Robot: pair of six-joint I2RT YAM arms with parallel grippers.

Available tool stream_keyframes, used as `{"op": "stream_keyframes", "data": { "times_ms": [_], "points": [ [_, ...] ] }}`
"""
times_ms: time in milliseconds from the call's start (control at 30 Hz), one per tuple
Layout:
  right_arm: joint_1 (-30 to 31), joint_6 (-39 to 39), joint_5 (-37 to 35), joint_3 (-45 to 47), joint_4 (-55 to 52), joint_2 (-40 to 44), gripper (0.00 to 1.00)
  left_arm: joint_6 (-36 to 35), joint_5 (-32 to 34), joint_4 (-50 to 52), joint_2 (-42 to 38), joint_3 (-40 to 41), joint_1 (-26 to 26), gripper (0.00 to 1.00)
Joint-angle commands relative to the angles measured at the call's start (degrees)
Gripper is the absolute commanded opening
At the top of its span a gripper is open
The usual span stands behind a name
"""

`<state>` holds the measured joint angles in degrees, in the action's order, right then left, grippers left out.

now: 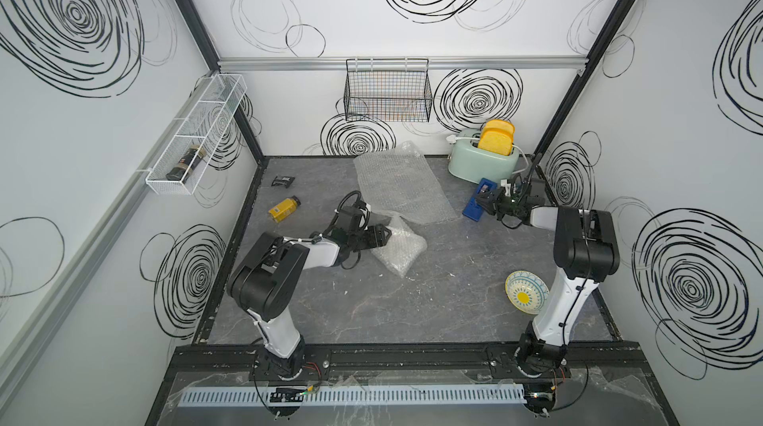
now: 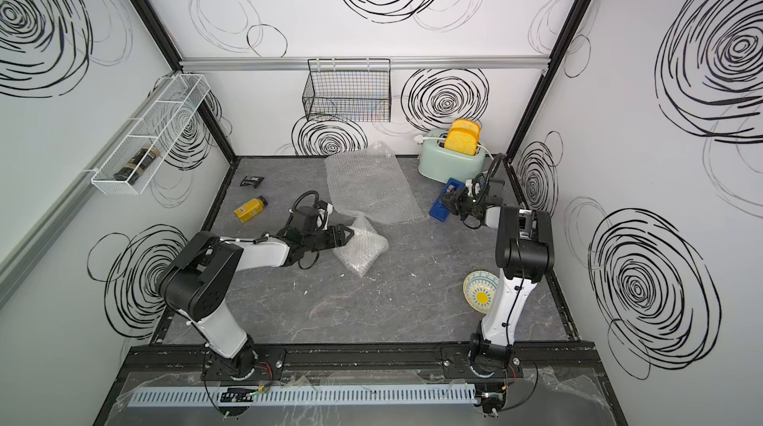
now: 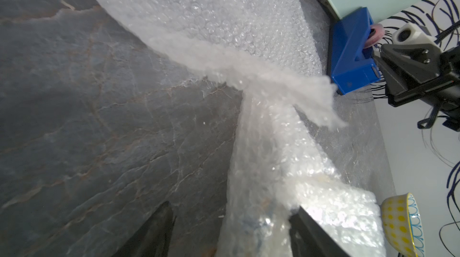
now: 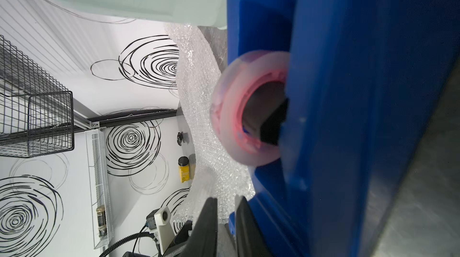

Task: Wrap bowls in bubble wrap
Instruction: Tear off the tape using the Tape Cutter.

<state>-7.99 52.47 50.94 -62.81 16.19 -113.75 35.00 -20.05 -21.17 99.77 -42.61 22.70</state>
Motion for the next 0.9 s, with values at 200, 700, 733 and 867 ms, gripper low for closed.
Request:
{"op": "stream_keyframes", "data": {
  "times_ms": [200,700,733,867],
  "points": [
    [0.6,1.7,3.5,2.2,4.8,1.3,0.00,-0.3,-0.2,-1.2,1.0,-0.1,-0.5,0.74],
    [4.3,0.1,1.6,6.2,-0.8,13.3,0.00,-0.4,-0.3,-1.0,0.3,0.2,-0.6,0.74],
    [4.5,-0.4,1.2,6.6,-1.7,13.8,0.00,-0.2,-0.3,-1.0,0.3,0.2,-0.5,0.74],
    [4.9,-3.6,-1.7,8.4,-5.6,15.2,0.00,-0.2,-0.4,-1.1,0.3,0.3,-0.6,0.74]
  ]
}}
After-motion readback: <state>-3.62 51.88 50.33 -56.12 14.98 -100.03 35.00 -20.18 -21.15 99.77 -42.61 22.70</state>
